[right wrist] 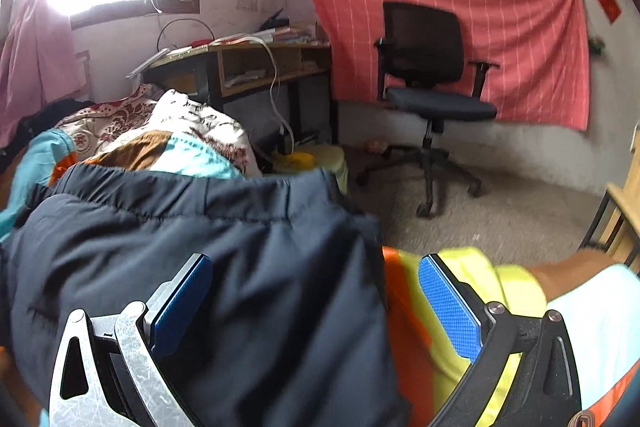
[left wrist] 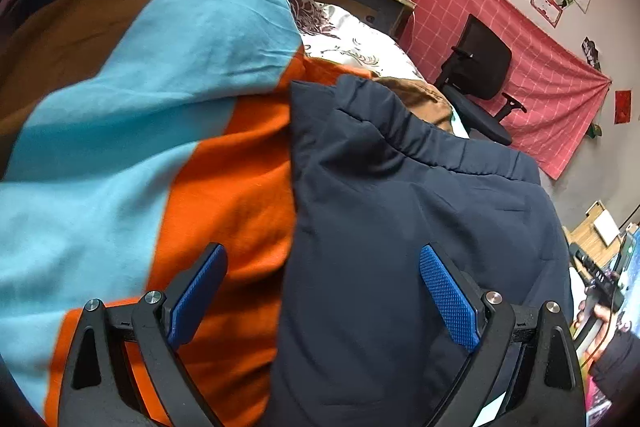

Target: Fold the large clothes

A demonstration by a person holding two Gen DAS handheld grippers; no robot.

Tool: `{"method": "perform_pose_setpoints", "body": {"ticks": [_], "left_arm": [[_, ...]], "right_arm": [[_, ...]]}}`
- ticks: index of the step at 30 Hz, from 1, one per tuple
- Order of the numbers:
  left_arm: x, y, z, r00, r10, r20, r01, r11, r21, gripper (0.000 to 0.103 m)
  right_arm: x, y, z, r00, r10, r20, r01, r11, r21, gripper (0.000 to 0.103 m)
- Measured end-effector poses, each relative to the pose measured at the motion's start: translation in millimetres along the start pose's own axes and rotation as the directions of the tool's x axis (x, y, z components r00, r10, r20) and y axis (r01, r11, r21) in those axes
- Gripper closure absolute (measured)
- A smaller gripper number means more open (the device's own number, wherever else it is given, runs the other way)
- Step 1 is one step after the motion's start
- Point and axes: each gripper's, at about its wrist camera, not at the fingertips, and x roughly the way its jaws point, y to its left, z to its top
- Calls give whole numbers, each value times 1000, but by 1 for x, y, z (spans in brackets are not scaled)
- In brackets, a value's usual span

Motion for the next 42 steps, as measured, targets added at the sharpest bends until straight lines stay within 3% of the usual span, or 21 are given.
{"method": "perform_pose_setpoints", "body": {"ticks": [12, 20, 28, 33, 36, 39, 42], "left_arm": [[16, -2, -3, 999, 26, -44, -27, 999, -17, 9], [36, -13, 3, 998, 47, -47, -45, 999, 29, 9], [52, -7, 2, 994, -21, -103, 24, 999, 30, 7], [56, 4, -5, 991, -64, -114, 64, 998, -2, 1], [58, 7, -6, 992, -73, -106, 73, 997, -5, 1], [57, 9, -9, 992, -78, -94, 78, 997, -1, 1], [53, 12, -13, 994, -85, -75, 85, 996, 2, 1]], "right_arm": [[-15, -36, -11, 995, 52, -80, -50, 998, 24, 0], [22, -33, -15, 964, 206, -171, -215, 976, -39, 0], [50, -42, -9, 891, 396, -223, -416, 908, -48, 0], [71, -55, -15, 838, 489, -243, -495, 868, 43, 0], [86, -65, -29, 787, 563, -252, -549, 826, 132, 0], [88, -73, -34, 765, 599, -235, -573, 801, 175, 0], [88, -78, -39, 757, 616, -217, -582, 787, 203, 0]]}}
